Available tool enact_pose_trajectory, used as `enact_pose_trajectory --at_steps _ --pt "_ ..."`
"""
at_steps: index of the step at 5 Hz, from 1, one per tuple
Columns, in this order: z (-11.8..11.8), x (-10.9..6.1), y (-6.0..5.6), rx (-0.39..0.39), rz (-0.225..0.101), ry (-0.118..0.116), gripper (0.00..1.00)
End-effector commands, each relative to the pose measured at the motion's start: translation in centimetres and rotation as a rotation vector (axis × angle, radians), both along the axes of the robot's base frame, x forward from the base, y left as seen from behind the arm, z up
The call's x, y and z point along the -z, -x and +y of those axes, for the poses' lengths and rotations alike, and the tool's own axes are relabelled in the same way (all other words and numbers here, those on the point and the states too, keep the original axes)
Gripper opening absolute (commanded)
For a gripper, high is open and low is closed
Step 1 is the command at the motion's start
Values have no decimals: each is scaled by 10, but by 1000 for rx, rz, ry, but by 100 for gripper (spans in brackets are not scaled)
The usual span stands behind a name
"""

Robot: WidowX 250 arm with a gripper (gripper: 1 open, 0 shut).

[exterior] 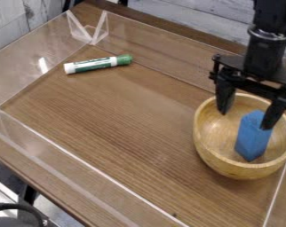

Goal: Remove the blue block from inside the brown bowl and put it on the table

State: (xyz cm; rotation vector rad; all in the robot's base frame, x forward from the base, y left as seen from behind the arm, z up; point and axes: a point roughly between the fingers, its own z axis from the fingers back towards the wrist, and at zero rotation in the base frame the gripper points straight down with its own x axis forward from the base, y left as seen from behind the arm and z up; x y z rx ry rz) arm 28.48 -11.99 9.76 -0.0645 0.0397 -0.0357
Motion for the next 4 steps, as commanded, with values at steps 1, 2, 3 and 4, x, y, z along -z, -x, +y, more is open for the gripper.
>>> enact_pose_trajectory --at_steps 1,2,3,4 --pt "-9 -13 -8 10 -56 31 100" --pt "-12 -9 -9 15 -52 37 100" --pt "-14 -4 -10 22 -47 42 100" --pt "-17 0 -10 26 -47 47 100"
